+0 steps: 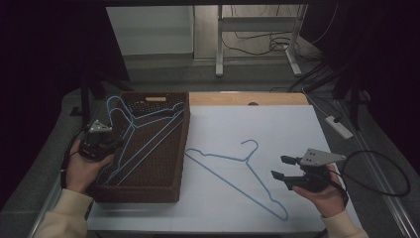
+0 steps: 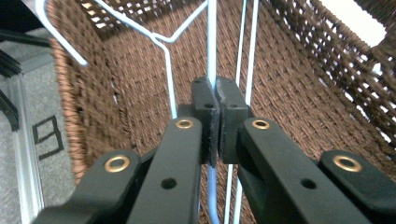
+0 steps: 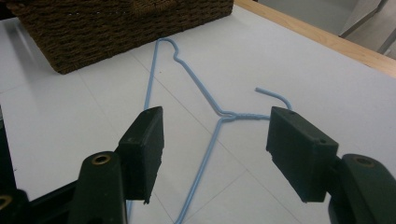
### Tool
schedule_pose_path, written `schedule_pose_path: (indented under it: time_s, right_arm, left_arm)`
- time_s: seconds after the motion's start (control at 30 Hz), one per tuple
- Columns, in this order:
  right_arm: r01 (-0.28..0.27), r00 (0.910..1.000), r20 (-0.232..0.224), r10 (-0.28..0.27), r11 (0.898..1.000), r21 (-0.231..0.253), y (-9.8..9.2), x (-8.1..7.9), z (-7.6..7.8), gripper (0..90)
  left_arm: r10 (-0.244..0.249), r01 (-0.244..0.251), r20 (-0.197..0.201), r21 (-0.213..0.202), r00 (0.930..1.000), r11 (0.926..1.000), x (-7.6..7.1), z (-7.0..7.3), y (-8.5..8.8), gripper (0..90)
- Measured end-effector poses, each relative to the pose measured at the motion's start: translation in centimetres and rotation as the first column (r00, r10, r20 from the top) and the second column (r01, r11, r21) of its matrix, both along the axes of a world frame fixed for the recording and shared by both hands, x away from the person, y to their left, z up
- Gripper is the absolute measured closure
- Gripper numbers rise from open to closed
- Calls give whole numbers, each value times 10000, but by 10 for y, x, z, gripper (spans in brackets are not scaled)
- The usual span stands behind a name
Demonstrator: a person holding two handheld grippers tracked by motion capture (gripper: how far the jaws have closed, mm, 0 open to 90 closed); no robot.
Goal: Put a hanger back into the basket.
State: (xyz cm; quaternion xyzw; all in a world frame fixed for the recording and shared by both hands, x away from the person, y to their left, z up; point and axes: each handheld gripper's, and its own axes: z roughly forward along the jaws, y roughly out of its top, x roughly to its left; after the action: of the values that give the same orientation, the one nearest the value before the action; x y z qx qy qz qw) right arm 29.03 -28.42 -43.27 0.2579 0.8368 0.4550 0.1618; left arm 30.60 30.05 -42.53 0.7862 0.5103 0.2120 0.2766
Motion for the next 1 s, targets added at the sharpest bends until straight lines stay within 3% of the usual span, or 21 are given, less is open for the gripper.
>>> schedule_pose_path:
  time_s: [0.23,0.37,0.47,0.6,0.77,0.9,1.0]
  right_arm:
    - [-5,10000,-15,5,10000,-18,0,0,0,376]
    - [-16,10000,-30,16,10000,-10,-1,0,-1,376]
    - [-17,10000,-33,17,10000,-32,0,0,-1,375]
    - [-17,10000,-55,17,10000,-44,0,0,-2,375]
    - [-17,9999,-125,16,10000,-92,1,1,-3,372]
    - [-18,9999,-170,16,9999,-136,2,1,-5,370]
    - [0,9998,-205,-3,9999,-143,2,1,-6,370]
  left_arm:
    - [-132,165,-794,406,9968,9990,10,-13,-9,885]
    - [81,-26,-911,605,9958,9982,13,-21,-8,883]
    - [410,-362,-930,535,9948,9979,14,-24,-4,849]
    - [471,-458,-299,429,9984,9980,10,-18,0,666]
    - [63,-30,696,-485,9976,9988,-6,-2,-6,515]
    - [-555,713,1306,-1194,9899,9903,-18,9,-18,451]
    - [-1044,1313,1679,-1579,9803,9787,-26,15,-30,426]
